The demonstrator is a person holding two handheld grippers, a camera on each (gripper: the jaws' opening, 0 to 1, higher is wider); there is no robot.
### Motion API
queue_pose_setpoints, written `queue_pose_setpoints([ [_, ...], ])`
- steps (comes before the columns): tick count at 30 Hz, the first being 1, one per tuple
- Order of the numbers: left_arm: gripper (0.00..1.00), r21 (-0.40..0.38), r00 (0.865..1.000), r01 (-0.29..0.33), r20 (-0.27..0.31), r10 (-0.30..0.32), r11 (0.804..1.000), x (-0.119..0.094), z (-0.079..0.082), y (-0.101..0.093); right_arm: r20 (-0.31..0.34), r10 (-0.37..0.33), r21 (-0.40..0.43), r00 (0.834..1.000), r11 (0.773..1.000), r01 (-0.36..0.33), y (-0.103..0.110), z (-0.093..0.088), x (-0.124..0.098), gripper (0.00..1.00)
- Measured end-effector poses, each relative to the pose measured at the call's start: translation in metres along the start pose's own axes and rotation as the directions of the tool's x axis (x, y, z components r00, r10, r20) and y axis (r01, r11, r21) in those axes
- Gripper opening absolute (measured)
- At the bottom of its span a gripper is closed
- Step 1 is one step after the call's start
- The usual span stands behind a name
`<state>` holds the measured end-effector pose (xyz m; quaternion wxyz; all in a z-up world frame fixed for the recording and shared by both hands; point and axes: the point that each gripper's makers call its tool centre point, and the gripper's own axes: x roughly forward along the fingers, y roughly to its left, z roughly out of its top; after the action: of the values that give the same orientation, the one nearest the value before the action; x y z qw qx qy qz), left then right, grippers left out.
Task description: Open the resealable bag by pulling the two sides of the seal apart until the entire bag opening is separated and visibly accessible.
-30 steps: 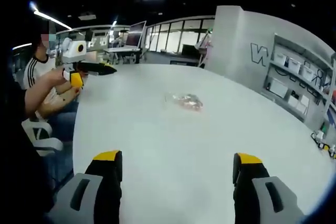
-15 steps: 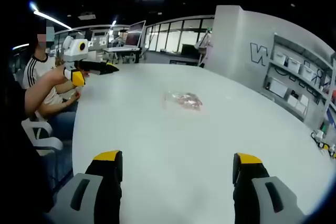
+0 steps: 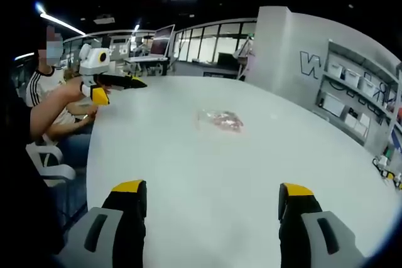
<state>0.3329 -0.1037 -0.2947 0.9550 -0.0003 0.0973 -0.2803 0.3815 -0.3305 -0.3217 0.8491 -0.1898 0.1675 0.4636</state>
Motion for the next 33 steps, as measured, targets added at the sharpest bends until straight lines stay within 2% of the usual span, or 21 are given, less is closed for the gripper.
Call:
queue_pose_setpoints([
  [14,0.95,0.007,1.000,-0.001,0.012,0.001,1.000,0.023,0.003,0.009,-0.004,0.002,0.005,1.000,1.000,-0.002,0.002,-0.003,0.002,0.88],
  [33,0.93,0.006,1.000,-0.003,0.016,0.003,1.000,0.042,0.004,0.019,-0.014,0.001,0.000,1.000,1.000,-0.001,-0.001,-0.002,0.003,0.87],
])
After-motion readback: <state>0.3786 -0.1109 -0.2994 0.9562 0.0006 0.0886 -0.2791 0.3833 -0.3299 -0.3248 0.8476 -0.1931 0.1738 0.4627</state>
